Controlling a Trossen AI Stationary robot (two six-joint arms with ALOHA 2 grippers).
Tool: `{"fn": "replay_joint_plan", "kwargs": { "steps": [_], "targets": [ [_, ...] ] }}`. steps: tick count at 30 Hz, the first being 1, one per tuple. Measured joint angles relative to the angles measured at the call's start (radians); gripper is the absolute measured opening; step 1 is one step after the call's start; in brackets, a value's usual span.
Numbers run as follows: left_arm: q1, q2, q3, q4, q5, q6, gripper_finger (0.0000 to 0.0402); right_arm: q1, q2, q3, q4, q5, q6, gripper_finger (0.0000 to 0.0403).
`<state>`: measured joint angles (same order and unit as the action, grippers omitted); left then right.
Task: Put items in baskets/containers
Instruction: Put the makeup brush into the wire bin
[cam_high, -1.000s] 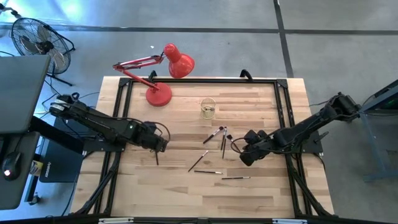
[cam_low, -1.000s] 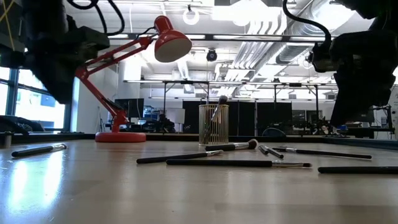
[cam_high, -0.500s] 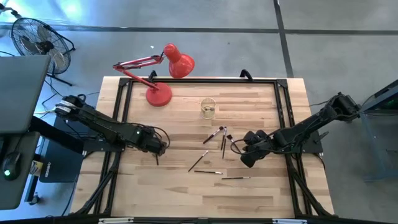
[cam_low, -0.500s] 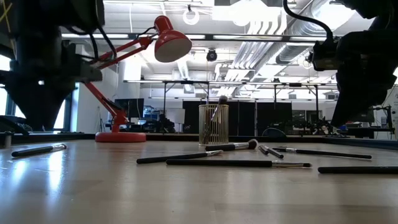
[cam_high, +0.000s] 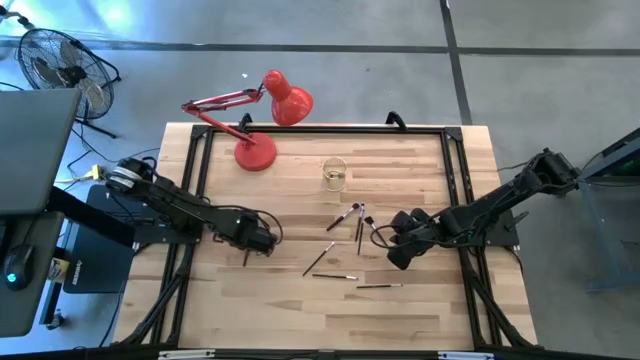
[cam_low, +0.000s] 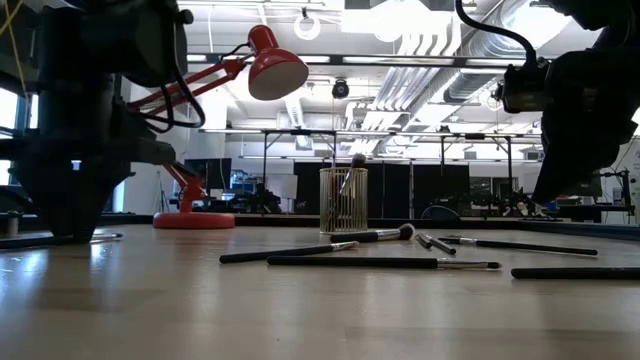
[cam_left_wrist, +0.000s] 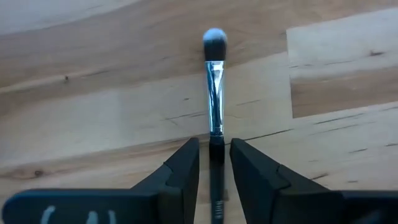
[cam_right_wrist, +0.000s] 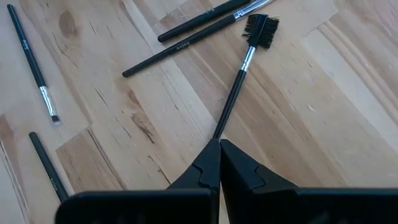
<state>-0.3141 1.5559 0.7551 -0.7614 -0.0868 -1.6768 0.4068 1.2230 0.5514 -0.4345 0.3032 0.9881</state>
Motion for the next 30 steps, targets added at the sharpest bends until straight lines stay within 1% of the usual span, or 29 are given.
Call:
{"fn": "replay_joint_plan", "kwargs": {
  "steps": [2, 4, 7, 10, 11, 13, 15, 18, 21, 23, 24, 27, 30],
  "targets": [
    [0.0, 0.01, 0.0, 0.013, -0.004, 0.075, 0.0092, 0.0, 0.0, 0.0, 0.004, 0.0, -0.001, 0.0],
    [0.0, 0.011, 0.001, 0.036, -0.013, 0.189, 0.0087, 0.0, 0.0, 0.0, 0.02, 0.0, -0.002, 0.0],
    [0.0, 0.015, 0.015, 0.048, -0.025, 0.336, 0.006, 0.0, 0.0, 0.0, 0.054, 0.0, -0.017, 0.0],
    [-0.001, 0.017, 0.039, 0.045, -0.062, 0.433, 0.0018, -0.001, 0.001, 0.0, 0.144, 0.0, -0.075, 0.0],
    [-0.001, 0.018, 0.047, 0.049, -0.075, 0.466, 0.0013, -0.001, 0.001, 0.0, 0.188, 0.001, -0.106, 0.0],
    [-0.001, 0.02, 0.056, 0.081, -0.097, 0.554, 0.0017, -0.001, 0.001, 0.0, 0.289, 0.016, -0.186, 0.0],
    [0.0, 0.021, 0.059, 0.187, -0.108, 0.643, 0.002, -0.001, 0.001, 0.0, 0.383, 0.052, -0.304, 0.0],
    [0.0, 0.043, 0.066, 0.367, -0.118, 0.753, 0.0009, -0.018, 0.014, 0.0, 0.498, 0.109, -0.471, 0.0001],
    [0.0, 0.057, 0.061, 0.524, -0.138, 0.875, 0.0007, -0.056, 0.057, 0.0, 0.571, 0.105, -0.548, 0.0007],
    [0.011, 0.088, 0.069, 0.646, -0.144, 0.91, 0.0007, -0.082, 0.096, 0.0, 0.609, 0.074, -0.557, 0.0018],
    [0.02, 0.107, 0.068, 0.671, -0.139, 0.921, 0.0006, -0.097, 0.125, 0.0, 0.63, 0.052, -0.566, 0.0024],
    [0.041, 0.136, 0.073, 0.679, -0.125, 0.922, 0.0002, -0.125, 0.209, 0.003, 0.715, -0.006, -0.604, 0.005],
    [0.056, 0.177, 0.098, 0.705, -0.074, 0.922, 0.0002, -0.145, 0.296, 0.004, 0.844, -0.042, -0.628, 0.0078]
  ]
}}
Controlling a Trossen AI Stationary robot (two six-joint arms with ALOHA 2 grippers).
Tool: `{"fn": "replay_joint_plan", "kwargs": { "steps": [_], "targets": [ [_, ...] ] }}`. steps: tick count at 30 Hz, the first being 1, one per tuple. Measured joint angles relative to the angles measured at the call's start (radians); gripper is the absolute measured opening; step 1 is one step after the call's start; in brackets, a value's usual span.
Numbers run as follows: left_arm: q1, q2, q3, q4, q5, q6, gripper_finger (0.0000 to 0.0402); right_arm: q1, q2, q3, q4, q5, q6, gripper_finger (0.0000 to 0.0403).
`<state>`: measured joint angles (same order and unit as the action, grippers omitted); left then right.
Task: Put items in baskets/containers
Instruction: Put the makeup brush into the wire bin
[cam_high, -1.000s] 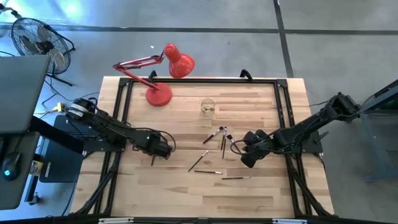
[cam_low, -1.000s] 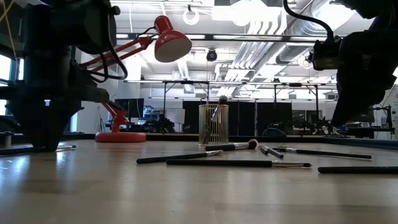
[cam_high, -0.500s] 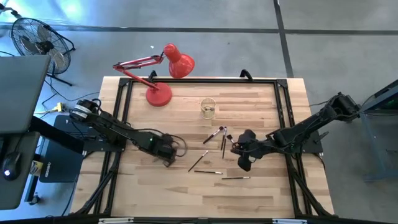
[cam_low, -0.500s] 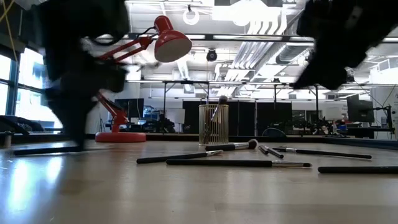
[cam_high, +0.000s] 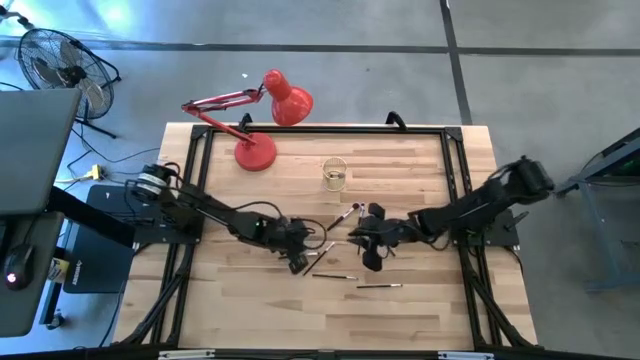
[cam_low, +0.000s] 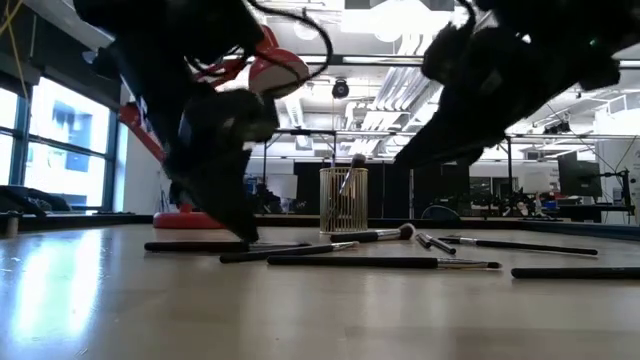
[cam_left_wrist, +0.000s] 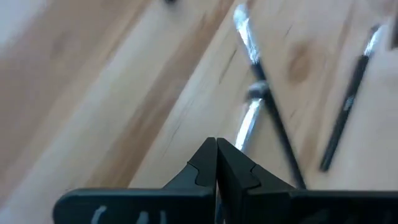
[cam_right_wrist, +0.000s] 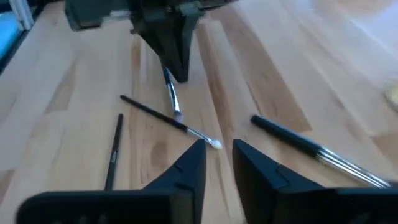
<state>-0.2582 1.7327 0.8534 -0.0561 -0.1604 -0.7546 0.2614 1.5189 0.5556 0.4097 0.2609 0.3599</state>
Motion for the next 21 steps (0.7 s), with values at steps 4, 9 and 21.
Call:
{"fn": "replay_joint_plan", "kwargs": {
  "steps": [4, 9, 21],
  "targets": [
    [0.005, 0.024, 0.044, 0.011, 0.016, 0.025, 0.0002, -0.017, 0.096, 0.018, 0.077, -0.023, -0.002, 0.0104],
    [0.01, 0.039, 0.082, -0.025, 0.012, 0.071, 0.0002, -0.026, 0.169, 0.068, 0.061, -0.115, -0.046, 0.0109],
    [-0.019, -0.009, 0.23, -0.404, -0.032, 0.088, 0.0001, -0.036, 0.227, 0.249, -0.094, -0.1, -0.23, 0.011]
  ]
}}
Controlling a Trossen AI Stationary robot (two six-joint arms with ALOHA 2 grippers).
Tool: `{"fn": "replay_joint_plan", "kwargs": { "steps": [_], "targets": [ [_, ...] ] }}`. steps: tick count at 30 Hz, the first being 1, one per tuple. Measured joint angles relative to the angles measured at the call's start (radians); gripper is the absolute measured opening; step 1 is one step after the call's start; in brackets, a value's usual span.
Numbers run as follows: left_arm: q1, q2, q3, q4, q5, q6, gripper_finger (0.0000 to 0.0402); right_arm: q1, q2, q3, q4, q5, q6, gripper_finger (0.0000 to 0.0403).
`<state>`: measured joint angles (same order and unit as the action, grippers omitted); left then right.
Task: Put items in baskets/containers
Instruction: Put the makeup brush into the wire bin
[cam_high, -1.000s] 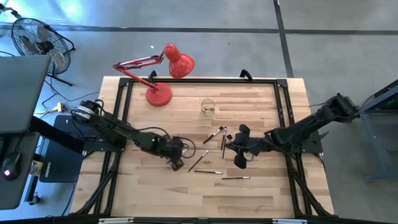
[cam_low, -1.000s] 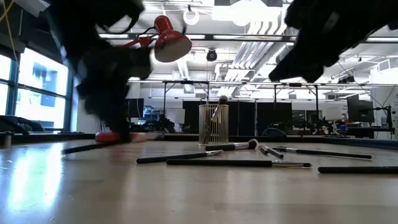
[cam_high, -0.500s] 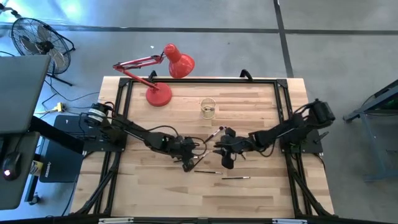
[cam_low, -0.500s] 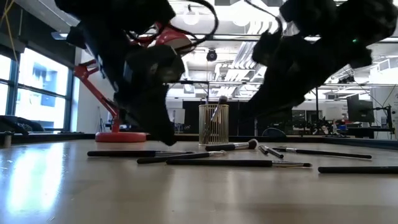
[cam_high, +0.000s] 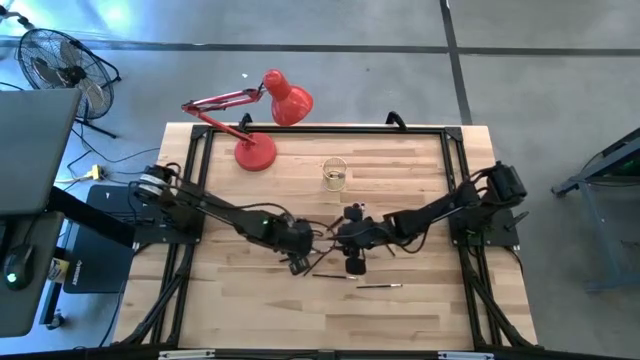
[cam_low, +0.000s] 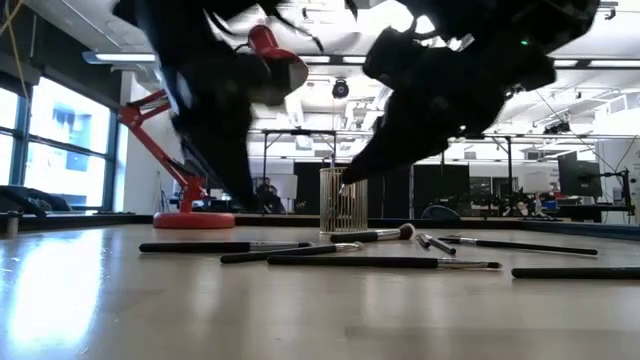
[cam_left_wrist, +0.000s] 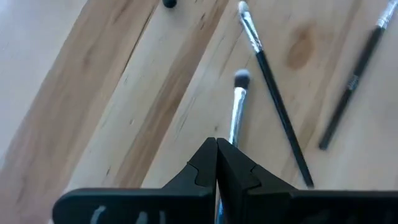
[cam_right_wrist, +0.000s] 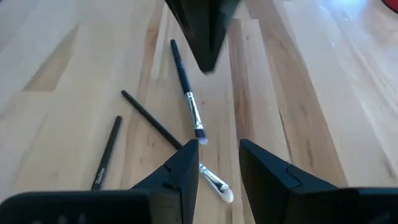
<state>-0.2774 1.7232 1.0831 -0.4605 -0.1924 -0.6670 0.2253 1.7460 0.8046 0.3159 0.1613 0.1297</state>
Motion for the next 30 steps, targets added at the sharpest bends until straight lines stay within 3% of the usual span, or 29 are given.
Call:
{"fn": "replay_joint_plan", "kwargs": {
  "steps": [6, 13, 21, 30],
  "targets": [
    [-0.08, -0.183, -0.174, -0.022, -0.082, -0.108, 0.0, -0.003, 0.052, 0.043, -0.01, -0.014, 0.027, 0.011],
    [-0.152, -0.434, -0.413, 0.164, -0.159, -0.208, 0.0, -0.015, 0.133, 0.137, -0.067, -0.028, 0.05, 0.011],
    [-0.155, -0.496, -0.474, 0.146, -0.123, -0.202, 0.0, -0.023, 0.262, 0.359, -0.314, -0.045, 0.053, 0.011],
    [-0.155, -0.497, -0.476, 0.094, -0.083, -0.103, 0.0, -0.042, 0.308, 0.409, -0.425, -0.026, 0.115, 0.0109]
  ]
}}
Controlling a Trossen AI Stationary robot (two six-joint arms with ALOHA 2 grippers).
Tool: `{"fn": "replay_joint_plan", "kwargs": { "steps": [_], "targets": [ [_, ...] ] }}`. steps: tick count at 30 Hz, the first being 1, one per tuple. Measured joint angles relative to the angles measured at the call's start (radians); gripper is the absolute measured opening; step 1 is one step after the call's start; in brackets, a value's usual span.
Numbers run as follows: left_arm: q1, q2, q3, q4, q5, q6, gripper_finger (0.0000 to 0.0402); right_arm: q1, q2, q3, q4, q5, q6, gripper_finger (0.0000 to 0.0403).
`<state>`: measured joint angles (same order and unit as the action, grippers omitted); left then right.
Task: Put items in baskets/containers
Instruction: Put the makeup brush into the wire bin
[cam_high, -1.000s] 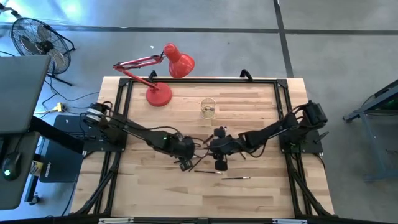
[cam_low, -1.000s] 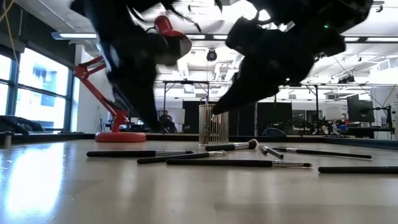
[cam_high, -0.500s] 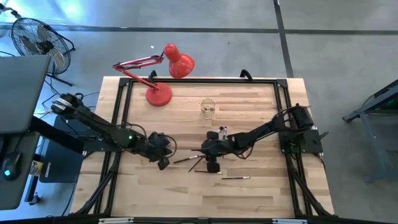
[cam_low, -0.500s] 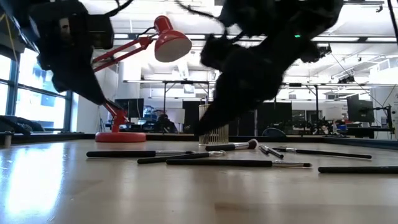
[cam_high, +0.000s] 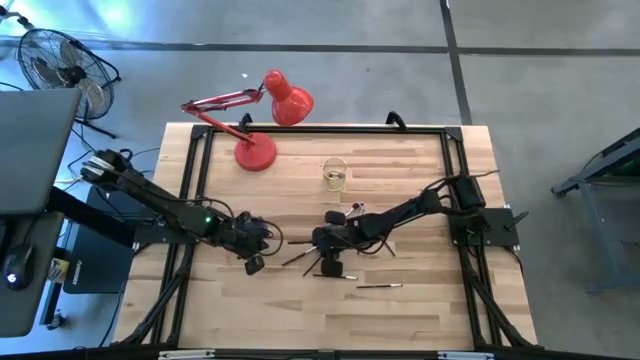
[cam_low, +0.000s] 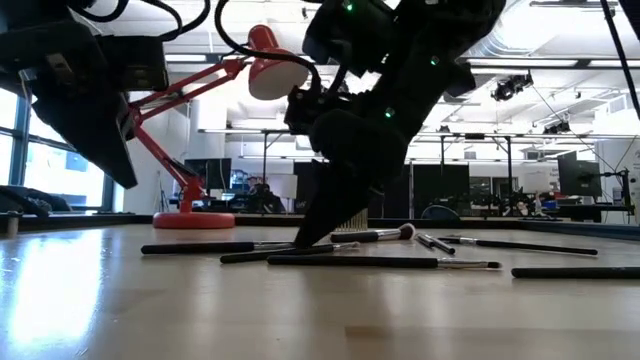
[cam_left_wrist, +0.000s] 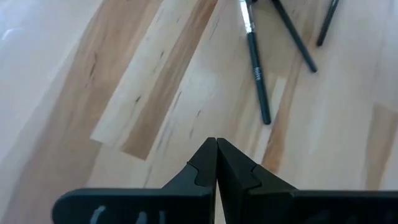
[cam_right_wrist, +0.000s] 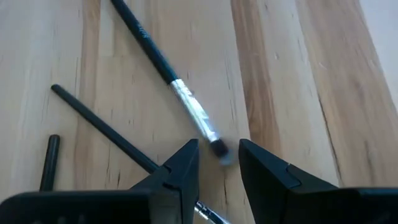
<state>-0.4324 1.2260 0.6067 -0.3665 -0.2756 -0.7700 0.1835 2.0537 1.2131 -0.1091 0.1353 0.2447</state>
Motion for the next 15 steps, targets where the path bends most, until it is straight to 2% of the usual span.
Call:
{"fn": "replay_joint_plan", "kwargs": {
  "steps": [5, 10, 15],
  "targets": [
    [0.0, 0.0, 0.001, 0.011, 0.01, 0.061, 0.0, 0.0, 0.008, 0.001, -0.03, 0.017, -0.006, 0.0079],
    [0.002, 0.0, 0.001, 0.011, 0.003, 0.114, 0.0, -0.012, 0.009, 0.0, -0.031, 0.015, 0.006, 0.0013],
    [0.0, 0.0, 0.001, 0.021, -0.085, 0.116, 0.0, -0.02, 0.01, -0.001, -0.025, 0.002, 0.069, 0.0005]
  ]
}}
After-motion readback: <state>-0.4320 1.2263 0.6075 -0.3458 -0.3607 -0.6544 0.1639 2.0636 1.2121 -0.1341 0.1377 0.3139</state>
